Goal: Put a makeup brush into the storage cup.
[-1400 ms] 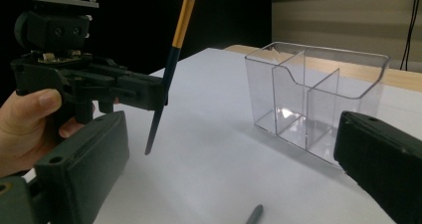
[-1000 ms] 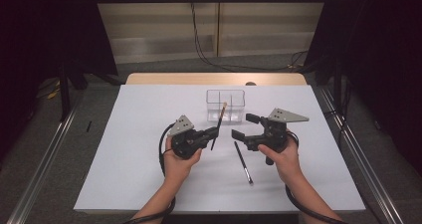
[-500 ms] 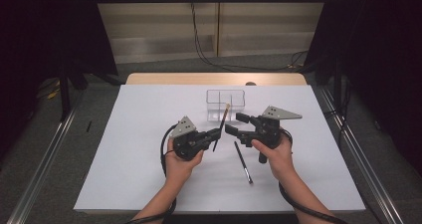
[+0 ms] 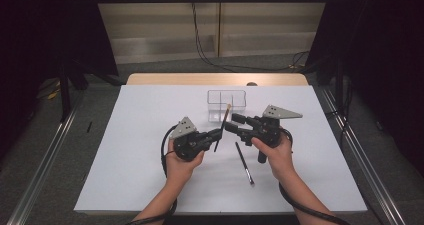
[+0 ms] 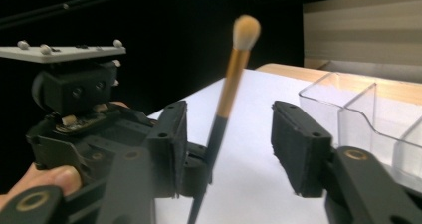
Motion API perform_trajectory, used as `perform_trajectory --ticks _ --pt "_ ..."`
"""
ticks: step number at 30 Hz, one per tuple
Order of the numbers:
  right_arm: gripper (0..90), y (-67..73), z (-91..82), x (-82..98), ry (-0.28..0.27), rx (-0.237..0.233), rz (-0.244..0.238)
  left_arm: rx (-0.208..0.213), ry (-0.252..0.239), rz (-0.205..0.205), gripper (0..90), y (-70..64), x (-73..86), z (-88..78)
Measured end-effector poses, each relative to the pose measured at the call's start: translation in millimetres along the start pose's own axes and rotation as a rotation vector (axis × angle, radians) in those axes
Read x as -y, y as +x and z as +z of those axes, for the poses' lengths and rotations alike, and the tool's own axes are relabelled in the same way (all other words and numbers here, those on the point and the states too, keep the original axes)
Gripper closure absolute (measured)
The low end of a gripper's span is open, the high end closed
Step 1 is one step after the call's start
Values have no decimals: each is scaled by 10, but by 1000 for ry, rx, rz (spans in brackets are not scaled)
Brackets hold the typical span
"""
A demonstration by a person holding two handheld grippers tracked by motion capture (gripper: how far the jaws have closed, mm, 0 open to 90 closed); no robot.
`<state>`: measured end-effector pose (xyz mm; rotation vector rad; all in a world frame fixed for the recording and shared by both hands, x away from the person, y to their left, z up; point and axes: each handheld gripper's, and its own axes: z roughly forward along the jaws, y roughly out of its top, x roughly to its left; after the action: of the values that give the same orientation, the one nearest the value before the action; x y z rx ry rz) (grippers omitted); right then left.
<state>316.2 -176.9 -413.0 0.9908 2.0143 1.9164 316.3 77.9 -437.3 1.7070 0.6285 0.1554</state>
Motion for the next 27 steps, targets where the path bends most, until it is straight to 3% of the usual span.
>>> perform_trajectory --ticks 2,10,18,27 --pt "543 12 12 -16 26 -17 31 7 -1 1 838 -9 -1 4" --pt "622 22 70 -21 39 2 28 11 -7 5 838 -19 -10 -5" --pt "798 32 130 -41 55 -14 33 13 -10 6 837 -18 -14 -12" --pt "839 37 146 -103 60 -37 21 20 -29 12 801 -4 -18 -23"
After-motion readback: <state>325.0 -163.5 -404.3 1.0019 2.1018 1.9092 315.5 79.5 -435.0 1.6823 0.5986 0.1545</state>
